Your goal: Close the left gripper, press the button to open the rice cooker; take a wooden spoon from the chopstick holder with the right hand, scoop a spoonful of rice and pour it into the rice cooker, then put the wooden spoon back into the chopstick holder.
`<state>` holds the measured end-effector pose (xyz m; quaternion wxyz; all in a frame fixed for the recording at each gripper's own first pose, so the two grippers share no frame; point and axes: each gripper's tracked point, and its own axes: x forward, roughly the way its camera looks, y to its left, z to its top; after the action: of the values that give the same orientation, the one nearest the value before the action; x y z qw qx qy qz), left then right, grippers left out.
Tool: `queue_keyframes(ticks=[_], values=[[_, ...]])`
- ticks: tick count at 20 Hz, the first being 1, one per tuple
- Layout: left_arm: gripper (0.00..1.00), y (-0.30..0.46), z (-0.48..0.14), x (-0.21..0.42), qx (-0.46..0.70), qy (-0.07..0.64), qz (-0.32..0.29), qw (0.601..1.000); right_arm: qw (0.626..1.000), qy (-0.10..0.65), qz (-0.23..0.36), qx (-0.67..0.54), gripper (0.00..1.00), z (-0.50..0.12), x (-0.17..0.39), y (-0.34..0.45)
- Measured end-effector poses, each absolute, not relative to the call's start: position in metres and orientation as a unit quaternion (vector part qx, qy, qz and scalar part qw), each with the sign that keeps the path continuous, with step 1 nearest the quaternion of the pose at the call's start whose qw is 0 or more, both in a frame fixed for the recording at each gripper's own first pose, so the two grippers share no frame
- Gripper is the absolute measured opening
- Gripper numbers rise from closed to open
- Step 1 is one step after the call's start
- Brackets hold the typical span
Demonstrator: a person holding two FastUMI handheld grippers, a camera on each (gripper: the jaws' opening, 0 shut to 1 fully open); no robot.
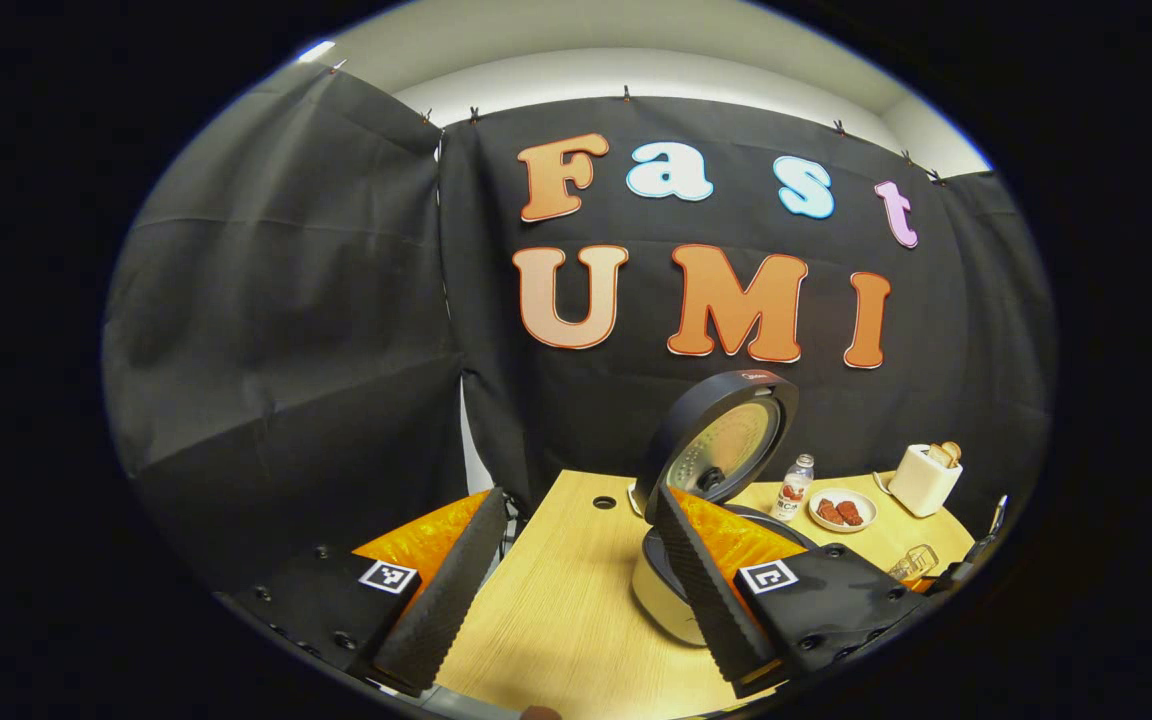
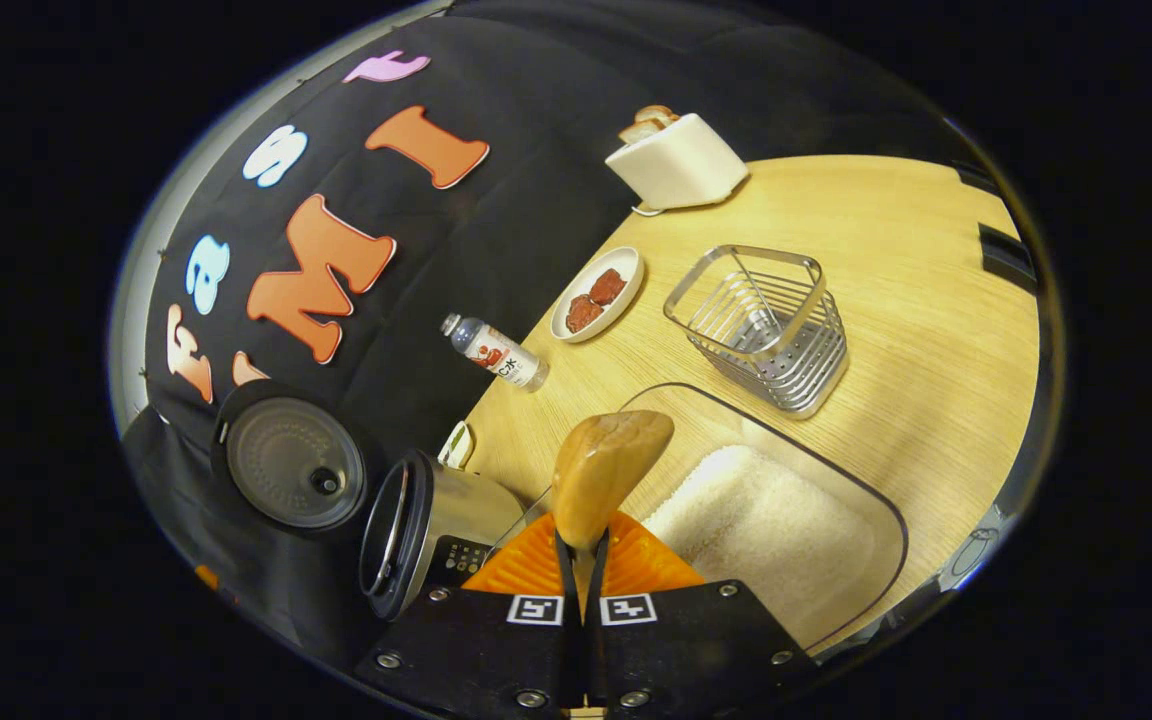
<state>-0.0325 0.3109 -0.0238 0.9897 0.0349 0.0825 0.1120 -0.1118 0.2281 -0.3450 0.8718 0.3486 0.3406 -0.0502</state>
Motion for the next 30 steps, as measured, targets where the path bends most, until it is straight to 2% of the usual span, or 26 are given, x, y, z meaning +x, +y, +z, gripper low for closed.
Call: queue_keyframes(ticks=[7, 15, 20, 30], values=[[1.0, 0.305, -0.02, -0.035, 0.031, 0.073, 0.107, 0.991, 0.846, 0.308, -0.067, 0.43, 0.0, -0.297, -0.116, 0.196], [1.0, 0.308, -0.018, -0.03, 0.038, 0.067, 0.104, 0.992, 0.839, 0.29, -0.066, 0.457, 0.0, -0.241, -0.117, 0.182], [1.0, 0.316, -0.021, -0.032, 0.037, 0.066, 0.109, 0.991, 0.847, 0.277, -0.055, 0.45, 0.0, -0.202, -0.102, 0.19], [1.0, 0.33, -0.028, -0.042, 0.027, 0.072, 0.118, 0.99, 0.865, 0.256, 0.033, 0.431, 0.0, -0.115, -0.029, 0.285]])
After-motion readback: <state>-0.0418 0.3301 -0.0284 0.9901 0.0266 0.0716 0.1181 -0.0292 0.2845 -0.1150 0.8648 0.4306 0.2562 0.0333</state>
